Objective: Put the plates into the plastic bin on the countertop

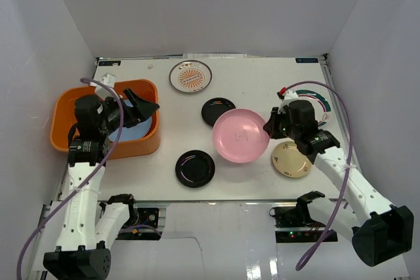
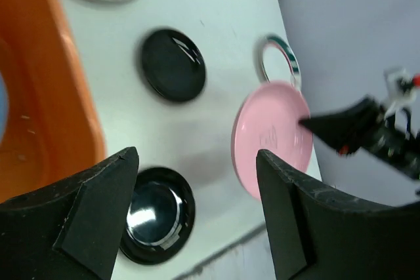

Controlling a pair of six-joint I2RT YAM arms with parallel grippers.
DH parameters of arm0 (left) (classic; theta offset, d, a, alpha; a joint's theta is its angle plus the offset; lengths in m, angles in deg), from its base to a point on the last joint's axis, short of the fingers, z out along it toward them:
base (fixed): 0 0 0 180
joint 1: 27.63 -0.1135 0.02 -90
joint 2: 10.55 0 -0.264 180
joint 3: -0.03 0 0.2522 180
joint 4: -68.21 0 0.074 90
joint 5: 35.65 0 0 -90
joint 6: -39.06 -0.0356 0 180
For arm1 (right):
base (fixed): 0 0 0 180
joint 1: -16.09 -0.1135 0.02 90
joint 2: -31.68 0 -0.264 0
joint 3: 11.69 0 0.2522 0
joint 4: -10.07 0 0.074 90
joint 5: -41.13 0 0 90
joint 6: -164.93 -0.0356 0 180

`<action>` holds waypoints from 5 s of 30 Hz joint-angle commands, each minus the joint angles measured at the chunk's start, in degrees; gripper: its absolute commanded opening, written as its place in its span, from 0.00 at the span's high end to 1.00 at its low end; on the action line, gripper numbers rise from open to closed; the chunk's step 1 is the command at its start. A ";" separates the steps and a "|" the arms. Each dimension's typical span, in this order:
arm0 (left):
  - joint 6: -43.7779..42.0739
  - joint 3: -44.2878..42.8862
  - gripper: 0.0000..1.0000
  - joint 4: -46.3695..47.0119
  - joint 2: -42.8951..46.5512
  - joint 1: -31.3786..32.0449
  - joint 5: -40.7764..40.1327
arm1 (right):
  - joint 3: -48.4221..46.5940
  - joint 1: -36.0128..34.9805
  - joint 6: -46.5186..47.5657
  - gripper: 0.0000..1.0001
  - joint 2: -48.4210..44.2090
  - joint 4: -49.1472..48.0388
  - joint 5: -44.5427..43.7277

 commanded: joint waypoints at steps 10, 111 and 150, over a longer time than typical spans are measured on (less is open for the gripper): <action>2.25 6.46 0.17 9.34 -7.40 27.66 2.49 | -15.15 -6.76 -8.36 0.92 6.24 -12.49 14.91; -3.21 -8.48 0.10 8.82 -15.60 8.61 -1.83 | -51.13 2.99 -49.76 0.92 65.70 -57.05 16.49; 5.85 3.03 0.75 21.83 -12.78 11.42 3.62 | -11.90 -6.94 -42.82 0.92 27.95 -59.87 33.64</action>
